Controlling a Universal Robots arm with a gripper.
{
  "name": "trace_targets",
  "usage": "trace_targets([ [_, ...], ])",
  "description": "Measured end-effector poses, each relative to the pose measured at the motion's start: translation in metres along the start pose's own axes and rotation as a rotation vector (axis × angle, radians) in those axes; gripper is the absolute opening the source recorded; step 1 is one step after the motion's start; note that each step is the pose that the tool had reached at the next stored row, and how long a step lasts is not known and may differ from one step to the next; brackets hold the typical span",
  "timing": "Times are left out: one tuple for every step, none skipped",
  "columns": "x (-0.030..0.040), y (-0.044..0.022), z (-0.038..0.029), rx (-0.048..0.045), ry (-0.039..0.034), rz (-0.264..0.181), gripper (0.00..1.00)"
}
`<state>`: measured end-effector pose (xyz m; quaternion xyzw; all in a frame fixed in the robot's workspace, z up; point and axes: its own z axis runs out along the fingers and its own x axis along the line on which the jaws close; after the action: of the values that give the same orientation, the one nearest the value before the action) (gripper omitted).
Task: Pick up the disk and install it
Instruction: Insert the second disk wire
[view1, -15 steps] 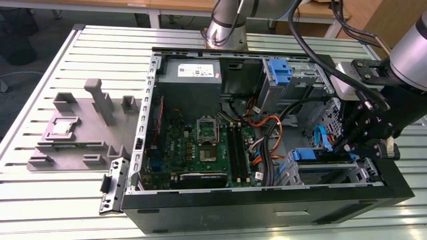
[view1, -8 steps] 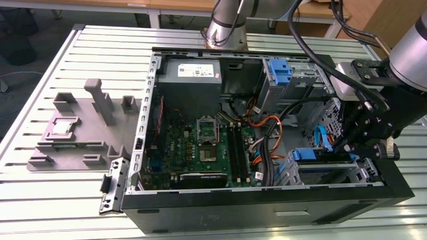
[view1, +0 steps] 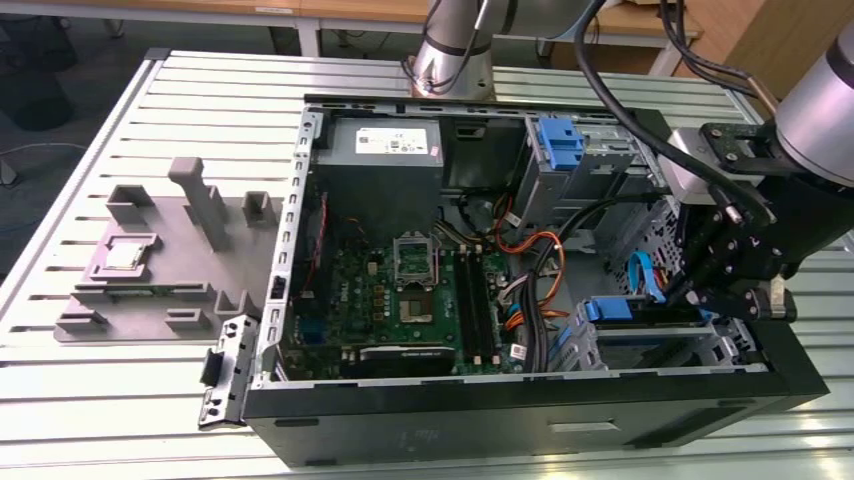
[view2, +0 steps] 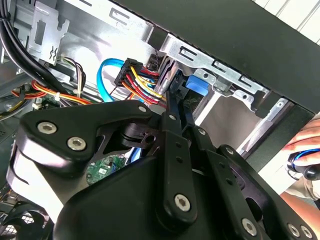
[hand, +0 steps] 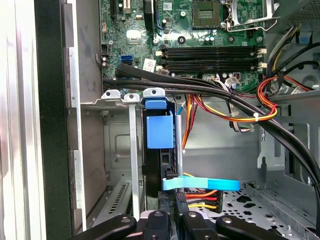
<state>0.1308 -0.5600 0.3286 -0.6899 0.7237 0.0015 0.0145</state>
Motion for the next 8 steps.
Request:
trace_targets([
  [0.0,0.0,0.0002,0.0,0.0,0.0,0.16],
  [0.0,0.0,0.0006,0.0,0.0001,0.0,0.16],
  [0.0,0.0,0.0008,0.0001,0.0004,0.0,0.16],
  [0.0,0.0,0.0007,0.0,0.0005,0.0,0.16],
  [0.0,0.0,0.0008,0.0,0.0004,0.0,0.16],
  [0.0001,0.0,0.0009,0.0,0.0002,0.0,0.16],
  [0.0,0.0,0.001,0.0,0.0001,0.0,0.16],
  [0.0,0.0,0.001,0.0,0.0,0.0,0.16],
])
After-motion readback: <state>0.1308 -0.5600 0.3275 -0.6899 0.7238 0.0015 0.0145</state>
